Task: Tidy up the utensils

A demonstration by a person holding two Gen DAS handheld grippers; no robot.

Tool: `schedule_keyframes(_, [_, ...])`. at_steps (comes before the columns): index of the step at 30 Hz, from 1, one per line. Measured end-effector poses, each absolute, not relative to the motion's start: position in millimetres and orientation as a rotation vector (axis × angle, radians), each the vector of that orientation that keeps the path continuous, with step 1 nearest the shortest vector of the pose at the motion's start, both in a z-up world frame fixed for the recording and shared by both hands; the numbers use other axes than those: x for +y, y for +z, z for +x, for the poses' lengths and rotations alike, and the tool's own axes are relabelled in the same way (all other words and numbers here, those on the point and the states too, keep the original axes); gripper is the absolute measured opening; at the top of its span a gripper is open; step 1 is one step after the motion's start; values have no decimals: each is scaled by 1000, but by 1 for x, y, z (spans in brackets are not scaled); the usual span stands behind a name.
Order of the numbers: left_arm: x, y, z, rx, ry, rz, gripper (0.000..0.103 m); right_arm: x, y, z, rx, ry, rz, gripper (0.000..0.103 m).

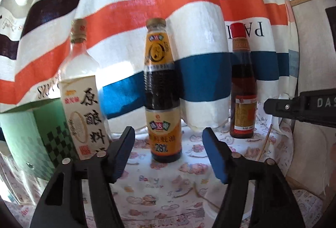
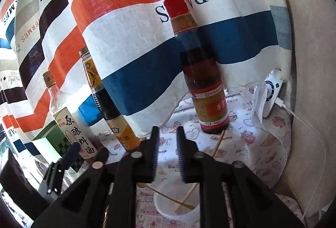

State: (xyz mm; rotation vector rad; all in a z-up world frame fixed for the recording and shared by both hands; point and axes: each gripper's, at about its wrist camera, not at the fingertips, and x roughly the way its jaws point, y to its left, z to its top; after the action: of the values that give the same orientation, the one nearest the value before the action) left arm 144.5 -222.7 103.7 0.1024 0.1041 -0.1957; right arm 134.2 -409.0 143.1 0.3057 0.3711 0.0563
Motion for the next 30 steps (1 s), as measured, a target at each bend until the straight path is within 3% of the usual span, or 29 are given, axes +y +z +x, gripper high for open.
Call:
schedule_keyframes(1, [-216,109,137,93,-202,108,67,-405,144,133,367,58,301,42])
schedule_keyframes(2, [-208,115,130,89,-205,109,72,-402,145,130,360,59,293,43])
schedule_keyframes(5, [-182,129,108,89,-187,90,83,-389,150,123,367,93,258,44])
schedule_keyframes(12, [-121,143,48,125,-155,84,96,-354,157,88,342,120,169,49])
schedule_keyframes(21, [-75,151,-17,86,-85,68,102,-319,150,44,384,101,118,54])
schedule_keyframes(27, [-43,122,-31,102,9,-6,102,-300,117,9,399,140,157,75])
schedule_keyframes(30, [-30,97,-23,170,-14,-33,102,-284,94,5,432,129,109,76])
